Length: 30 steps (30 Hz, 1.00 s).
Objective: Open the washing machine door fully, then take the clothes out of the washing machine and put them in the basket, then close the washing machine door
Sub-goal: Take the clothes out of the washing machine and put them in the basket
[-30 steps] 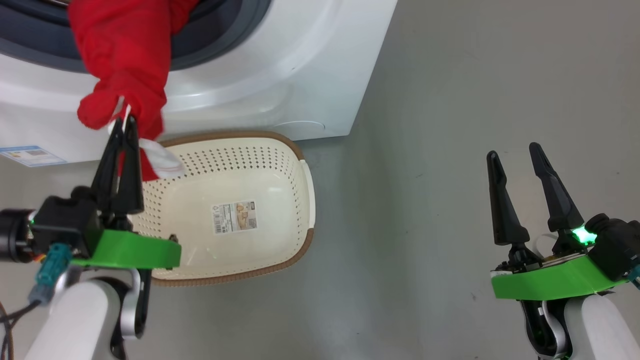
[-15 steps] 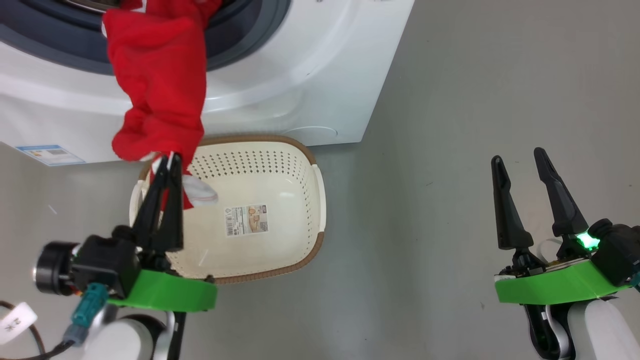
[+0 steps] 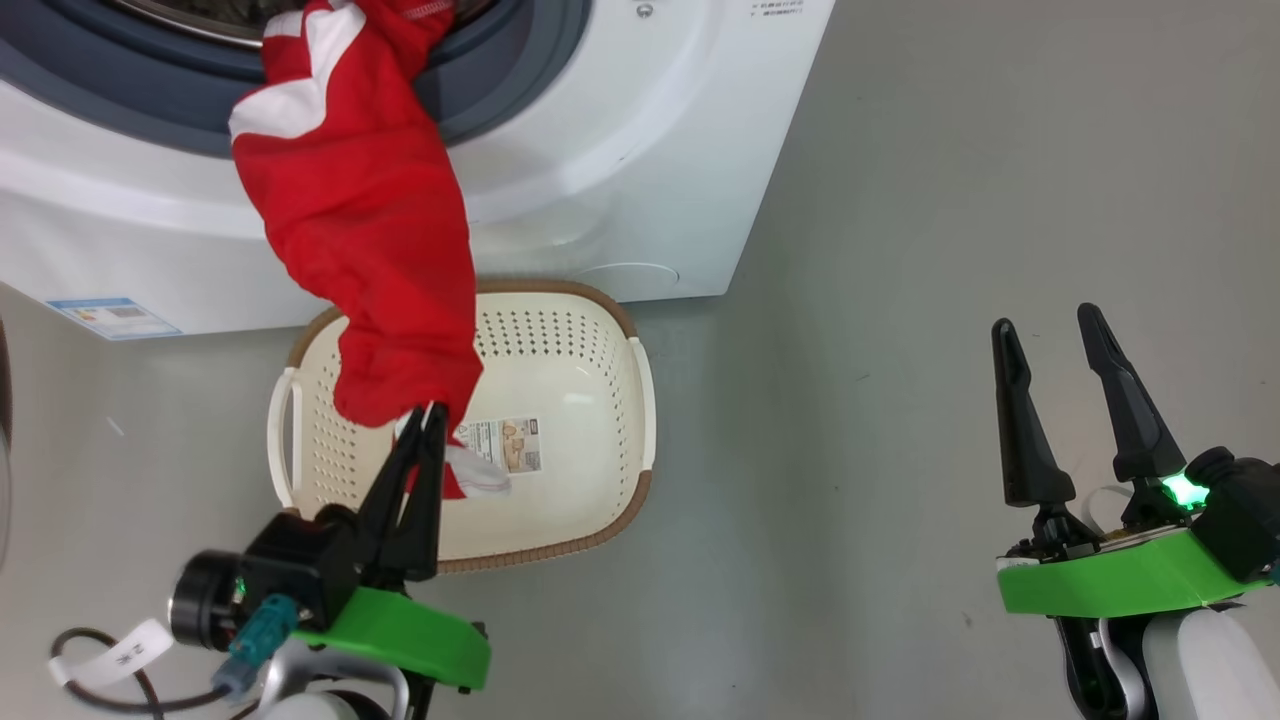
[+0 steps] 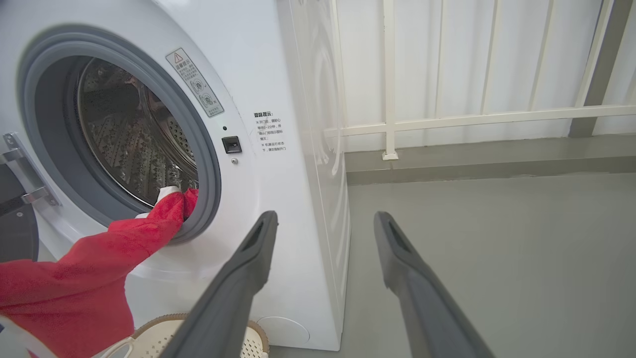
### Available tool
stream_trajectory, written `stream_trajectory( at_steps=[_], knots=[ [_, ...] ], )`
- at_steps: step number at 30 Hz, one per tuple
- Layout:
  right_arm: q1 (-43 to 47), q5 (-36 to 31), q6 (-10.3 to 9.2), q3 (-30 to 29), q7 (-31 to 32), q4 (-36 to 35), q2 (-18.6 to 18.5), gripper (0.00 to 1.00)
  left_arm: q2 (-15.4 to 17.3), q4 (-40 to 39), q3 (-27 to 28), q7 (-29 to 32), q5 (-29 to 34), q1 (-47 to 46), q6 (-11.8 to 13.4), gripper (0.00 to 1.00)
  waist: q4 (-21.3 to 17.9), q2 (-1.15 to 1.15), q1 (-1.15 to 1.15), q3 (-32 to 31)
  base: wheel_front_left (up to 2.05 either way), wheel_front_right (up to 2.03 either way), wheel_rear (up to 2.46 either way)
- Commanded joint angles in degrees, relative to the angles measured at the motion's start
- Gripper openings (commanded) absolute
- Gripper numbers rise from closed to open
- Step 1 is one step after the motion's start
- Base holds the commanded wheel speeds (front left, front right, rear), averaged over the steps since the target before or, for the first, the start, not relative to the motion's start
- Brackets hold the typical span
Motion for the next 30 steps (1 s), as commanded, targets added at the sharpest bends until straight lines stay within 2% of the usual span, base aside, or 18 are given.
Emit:
stream_trajectory(
  at_steps=[1, 6, 22, 30],
  knots=[
    [0.40, -0.38, 0.35, 1.30, -0.36, -1.71, -0.54, 1.00, 0.43, 0.25, 1.56, -0.53, -0.41, -0.13, -0.52, 0.00, -0.09, 0.00, 0.00, 0.30, 0.00, 0.00, 0.00],
    [0.18, -0.37, 0.35, 1.92, -0.36, -2.01, -0.54, 1.00, -0.93, 8.07, 0.96, -2.23, -1.41, -2.90, -2.33, 0.00, -0.37, 0.00, 0.00, 1.65, 0.00, 0.00, 0.00],
    [-2.19, -0.24, 0.35, 3.25, -0.36, -2.10, -0.54, 1.00, -7.28, 40.61, 0.25, -7.35, -4.18, -18.58, -10.00, 0.00, -2.18, 0.00, 0.00, 8.39, 0.00, 0.00, 0.00],
    [-3.80, 0.21, 0.35, 3.76, -0.36, -2.25, -0.54, 1.00, -8.82, 53.96, 0.30, -8.16, -4.29, -25.67, -13.08, 0.00, -3.36, 0.00, 0.00, 12.25, 0.00, 0.00, 0.00]
  ],
)
